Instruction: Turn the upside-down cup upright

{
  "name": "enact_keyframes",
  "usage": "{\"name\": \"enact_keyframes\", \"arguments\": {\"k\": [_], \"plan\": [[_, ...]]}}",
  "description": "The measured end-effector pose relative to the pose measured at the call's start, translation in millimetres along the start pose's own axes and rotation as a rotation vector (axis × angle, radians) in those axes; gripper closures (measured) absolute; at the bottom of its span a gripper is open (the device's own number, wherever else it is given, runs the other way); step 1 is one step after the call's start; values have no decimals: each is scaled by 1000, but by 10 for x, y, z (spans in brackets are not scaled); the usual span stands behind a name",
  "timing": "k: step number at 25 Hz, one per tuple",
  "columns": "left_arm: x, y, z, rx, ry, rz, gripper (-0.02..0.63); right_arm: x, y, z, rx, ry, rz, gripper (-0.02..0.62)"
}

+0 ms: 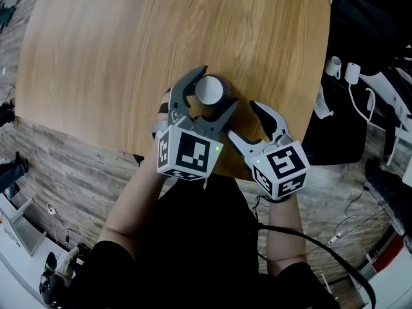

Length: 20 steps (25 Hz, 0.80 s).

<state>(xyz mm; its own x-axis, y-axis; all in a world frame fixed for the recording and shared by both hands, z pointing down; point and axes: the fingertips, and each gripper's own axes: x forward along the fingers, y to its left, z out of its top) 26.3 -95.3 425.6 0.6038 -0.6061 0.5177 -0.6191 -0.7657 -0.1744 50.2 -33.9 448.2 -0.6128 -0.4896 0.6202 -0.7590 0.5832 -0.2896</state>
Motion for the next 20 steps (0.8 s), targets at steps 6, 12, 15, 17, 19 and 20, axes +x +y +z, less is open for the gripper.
{"name": "enact_keyframes", "arguments": {"k": [6, 12, 15, 17, 19, 20], "plan": [[55, -88, 37, 125, 1, 5, 232, -128, -140, -100, 24, 1, -30, 253], [150, -253, 40, 256, 44, -64, 232, -219, -296, -136, 43, -6, -63, 253], [168, -272, 43, 260, 53, -83, 232, -231, -297, -133, 47, -10, -62, 253], [171, -283, 56, 264, 53, -94, 232, -240, -295, -129, 49, -14, -56, 253], [176, -295, 66, 270, 47, -99, 230, -246, -301, -135, 50, -16, -52, 253], [172, -298, 69, 275, 39, -97, 230, -246, -302, -139, 51, -16, -51, 253]]}}
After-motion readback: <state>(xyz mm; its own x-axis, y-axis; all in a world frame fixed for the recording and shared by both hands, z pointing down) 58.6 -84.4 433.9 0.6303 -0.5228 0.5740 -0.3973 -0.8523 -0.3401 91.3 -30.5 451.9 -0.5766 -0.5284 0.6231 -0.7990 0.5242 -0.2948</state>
